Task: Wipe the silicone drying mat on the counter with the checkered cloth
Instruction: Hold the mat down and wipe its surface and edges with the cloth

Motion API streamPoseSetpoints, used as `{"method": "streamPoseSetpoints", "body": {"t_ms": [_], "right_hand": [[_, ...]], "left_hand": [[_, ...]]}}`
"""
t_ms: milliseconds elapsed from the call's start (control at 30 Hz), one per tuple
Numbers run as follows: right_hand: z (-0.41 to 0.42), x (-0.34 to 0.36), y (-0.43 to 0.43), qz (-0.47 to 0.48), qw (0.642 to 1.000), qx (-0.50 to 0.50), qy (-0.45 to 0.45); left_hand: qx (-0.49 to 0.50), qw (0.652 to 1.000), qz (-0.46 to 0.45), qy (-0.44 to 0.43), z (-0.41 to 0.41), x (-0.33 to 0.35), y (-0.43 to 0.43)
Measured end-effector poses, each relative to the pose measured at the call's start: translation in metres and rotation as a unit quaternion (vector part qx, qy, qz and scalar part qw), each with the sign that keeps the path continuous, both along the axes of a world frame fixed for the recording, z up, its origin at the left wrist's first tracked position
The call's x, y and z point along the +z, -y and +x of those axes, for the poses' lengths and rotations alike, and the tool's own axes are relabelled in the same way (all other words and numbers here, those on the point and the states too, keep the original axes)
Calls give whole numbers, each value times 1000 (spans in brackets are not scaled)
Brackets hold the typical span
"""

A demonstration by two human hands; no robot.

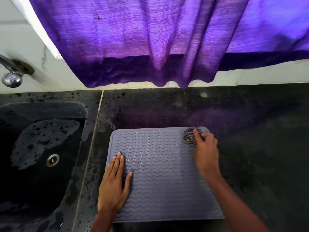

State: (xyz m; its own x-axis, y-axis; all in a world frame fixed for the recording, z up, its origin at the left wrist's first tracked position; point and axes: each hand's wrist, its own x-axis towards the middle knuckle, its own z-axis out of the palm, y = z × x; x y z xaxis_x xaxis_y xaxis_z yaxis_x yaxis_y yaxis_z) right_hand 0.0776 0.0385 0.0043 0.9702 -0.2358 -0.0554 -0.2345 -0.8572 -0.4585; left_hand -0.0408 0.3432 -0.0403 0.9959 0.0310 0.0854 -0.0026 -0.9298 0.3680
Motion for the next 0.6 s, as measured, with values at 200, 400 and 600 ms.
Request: {"method": "streamPoseSetpoints", "body": {"t_ms": [200,400,600], "right_hand": [[10,10,-16,35,998,-21,47],[4,13,-129,13,977,208,49],[3,2,-112,-49,976,214,10]], "left_hand": [[10,1000,-8,-10,-1,-4,-2],[13,1000,0,-11,1,-4,-2],[8,1000,9,-6,0,-4,-2]]}}
